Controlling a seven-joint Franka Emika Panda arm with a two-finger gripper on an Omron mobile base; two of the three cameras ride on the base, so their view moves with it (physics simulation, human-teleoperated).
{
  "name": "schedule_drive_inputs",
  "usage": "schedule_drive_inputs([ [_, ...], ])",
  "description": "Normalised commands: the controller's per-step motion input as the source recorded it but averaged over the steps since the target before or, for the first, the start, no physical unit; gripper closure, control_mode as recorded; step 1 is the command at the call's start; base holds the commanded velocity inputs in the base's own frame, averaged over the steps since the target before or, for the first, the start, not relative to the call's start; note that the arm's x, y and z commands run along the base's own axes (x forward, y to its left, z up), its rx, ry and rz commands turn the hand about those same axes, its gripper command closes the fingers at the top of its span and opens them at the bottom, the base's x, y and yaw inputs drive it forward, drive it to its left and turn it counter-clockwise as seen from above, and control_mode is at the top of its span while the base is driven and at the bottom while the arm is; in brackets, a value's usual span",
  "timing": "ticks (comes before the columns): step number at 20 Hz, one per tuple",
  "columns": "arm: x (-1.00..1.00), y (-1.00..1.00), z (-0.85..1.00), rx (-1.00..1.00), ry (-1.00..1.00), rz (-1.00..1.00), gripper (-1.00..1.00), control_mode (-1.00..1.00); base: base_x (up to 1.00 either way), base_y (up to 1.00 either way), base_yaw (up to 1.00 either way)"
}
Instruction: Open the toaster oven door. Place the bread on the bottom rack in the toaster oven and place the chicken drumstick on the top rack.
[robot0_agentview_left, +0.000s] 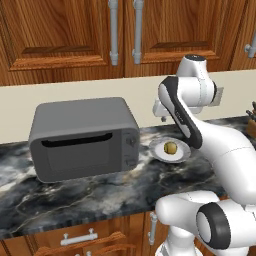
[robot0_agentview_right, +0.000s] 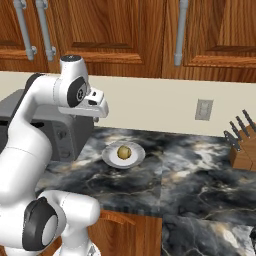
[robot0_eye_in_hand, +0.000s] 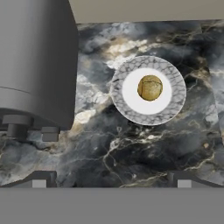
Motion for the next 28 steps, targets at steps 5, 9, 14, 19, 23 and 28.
schedule_drive_inputs([
  [5,0.00,0.00,0.00,0.00,0.00,0.00,-1.00,-1.00,0.00,0.00,0.00],
  [9,0.00,0.00,0.00,0.00,0.00,0.00,-1.00,-1.00,0.00,0.00,0.00],
  [14,0.00,0.00,0.00,0.00,0.00,0.00,-1.00,-1.00,0.00,0.00,0.00],
  [19,-0.09,0.00,-0.03,-0.02,0.05,0.01,-1.00,-1.00,0.00,0.00,0.00],
  [23,-0.36,0.05,-0.05,-0.07,-0.02,0.10,-1.00,-1.00,0.00,0.00,0.00],
  [28,-0.44,0.09,-0.02,-0.11,-0.03,0.09,-1.00,-1.00,0.00,0.00,0.00],
])
